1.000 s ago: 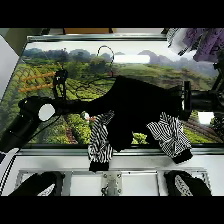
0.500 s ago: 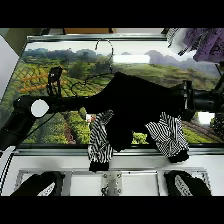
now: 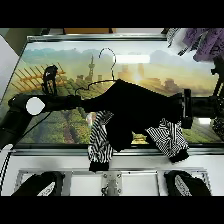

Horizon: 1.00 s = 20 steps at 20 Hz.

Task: Fold the clothes and pants, and hang the long-sleeved shirts on hangers.

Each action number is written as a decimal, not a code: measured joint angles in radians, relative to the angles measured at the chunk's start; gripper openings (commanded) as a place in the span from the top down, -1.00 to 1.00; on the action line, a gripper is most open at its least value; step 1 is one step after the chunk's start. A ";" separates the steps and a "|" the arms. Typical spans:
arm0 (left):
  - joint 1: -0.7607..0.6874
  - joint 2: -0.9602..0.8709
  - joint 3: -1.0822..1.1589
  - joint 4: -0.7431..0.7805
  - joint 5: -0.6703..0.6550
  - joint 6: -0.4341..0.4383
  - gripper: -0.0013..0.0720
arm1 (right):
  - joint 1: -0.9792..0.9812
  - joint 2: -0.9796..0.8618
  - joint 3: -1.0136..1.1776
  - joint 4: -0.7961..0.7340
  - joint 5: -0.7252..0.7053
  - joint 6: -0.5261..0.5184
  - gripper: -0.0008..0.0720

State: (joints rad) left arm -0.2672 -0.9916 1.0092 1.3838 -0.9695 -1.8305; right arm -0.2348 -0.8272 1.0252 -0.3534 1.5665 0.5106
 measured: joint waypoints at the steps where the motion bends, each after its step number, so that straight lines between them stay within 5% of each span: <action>1: 0.008 0.000 0.007 -0.001 -0.006 0.006 0.91 | 0.000 0.005 0.000 -0.011 0.002 0.007 0.95; 20: -0.031 -0.129 0.147 0.005 -0.074 0.071 0.91 | 0.000 0.055 -0.001 0.190 -0.055 0.011 0.95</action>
State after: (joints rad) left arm -0.2981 -1.1202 1.1564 1.3884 -1.0435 -1.7592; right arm -0.2348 -0.7727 1.0245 -0.1638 1.5120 0.5220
